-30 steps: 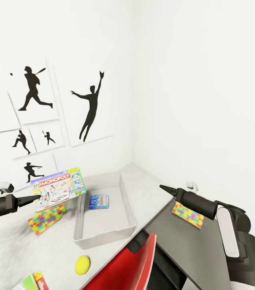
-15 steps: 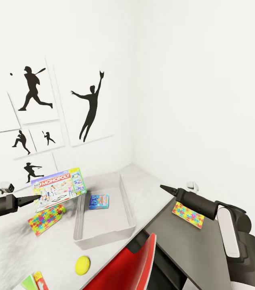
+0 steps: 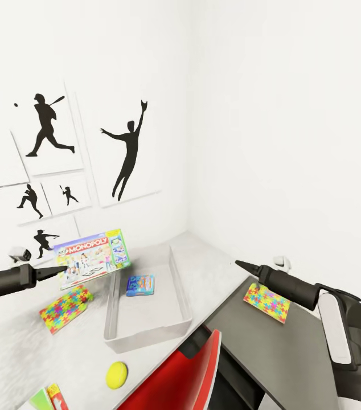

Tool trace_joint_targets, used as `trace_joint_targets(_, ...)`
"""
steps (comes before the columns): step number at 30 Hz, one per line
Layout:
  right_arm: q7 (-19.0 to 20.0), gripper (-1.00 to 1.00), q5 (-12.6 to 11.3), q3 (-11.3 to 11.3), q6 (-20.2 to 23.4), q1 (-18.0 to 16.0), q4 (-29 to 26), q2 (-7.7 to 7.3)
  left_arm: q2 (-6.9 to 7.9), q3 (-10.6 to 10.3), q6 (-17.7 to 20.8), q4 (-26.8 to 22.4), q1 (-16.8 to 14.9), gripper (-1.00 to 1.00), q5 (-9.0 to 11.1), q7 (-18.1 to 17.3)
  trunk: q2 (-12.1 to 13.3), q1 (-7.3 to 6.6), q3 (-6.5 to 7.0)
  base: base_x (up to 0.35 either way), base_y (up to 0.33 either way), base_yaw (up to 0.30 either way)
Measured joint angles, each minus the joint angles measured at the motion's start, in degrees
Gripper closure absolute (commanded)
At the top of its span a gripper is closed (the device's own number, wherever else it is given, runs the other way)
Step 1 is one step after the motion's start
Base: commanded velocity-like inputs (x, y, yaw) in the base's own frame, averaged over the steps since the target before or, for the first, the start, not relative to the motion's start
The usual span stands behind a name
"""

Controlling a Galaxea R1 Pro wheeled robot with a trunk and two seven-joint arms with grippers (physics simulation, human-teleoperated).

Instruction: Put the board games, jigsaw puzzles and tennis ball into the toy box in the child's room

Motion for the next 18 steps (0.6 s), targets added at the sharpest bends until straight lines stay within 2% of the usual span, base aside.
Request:
trace_joint_targets(4, 0.2, -1.00, -0.1, -1.8, 0.0, 0.1, 0.0, -0.21, -0.80, -4.9, 0.0, 0.2, -1.8, 1.00, -0.2, 0.0, 0.0, 0.00, 0.00, 0.000, 0.000, 0.000)
trace_joint_targets(6, 0.4, -1.00, -0.1, -3.1, 0.0, 0.8, -0.1, -0.27, -1.85, -8.1, 0.0, 1.1, -4.1, 1.00, -0.8, 0.0, 0.0, 0.00, 0.00, 0.000, 0.000, 0.000)
trace_joint_targets(9, 1.1, -1.00, -0.1, -3.9, 0.0, 2.1, -0.3, -0.33, -2.92, -9.6, 0.0, 2.6, -6.1, 1.00, -2.4, -0.1, 0.0, 0.00, 0.00, 0.000, 0.000, 0.000)
trace_joint_targets(11, 3.8, -1.00, -0.1, -5.1, 0.0, 3.8, -0.4, -0.35, -4.62, -10.3, 0.0, 4.4, -7.6, 1.00, -5.0, 0.1, 0.0, 0.00, -0.01, 0.000, 0.000, 0.000)
trace_joint_targets(13, 6.0, -1.00, -0.1, -6.0, -0.5, 4.9, -0.5, -0.33, -5.56, -10.4, 0.0, 5.2, -8.5, 1.00, -6.7, 0.2, 0.0, 0.00, 0.00, 0.000, 0.000, 0.000)
trace_joint_targets(16, 12.6, -1.00, 0.2, -8.0, -4.3, 8.8, -0.6, -0.33, -7.34, -10.6, 0.0, 6.6, -9.9, 1.00, -12.0, 0.3, 0.0, 0.00, -0.01, 0.000, 0.000, 0.000)
trace_joint_targets(18, 16.6, -1.00, 0.4, -8.8, -7.7, 11.7, -0.6, -0.38, -7.97, -10.6, 0.0, 7.0, -10.3, 1.00, -14.4, 0.3, 0.0, -0.01, -0.01, 0.000, 0.000, 0.000)
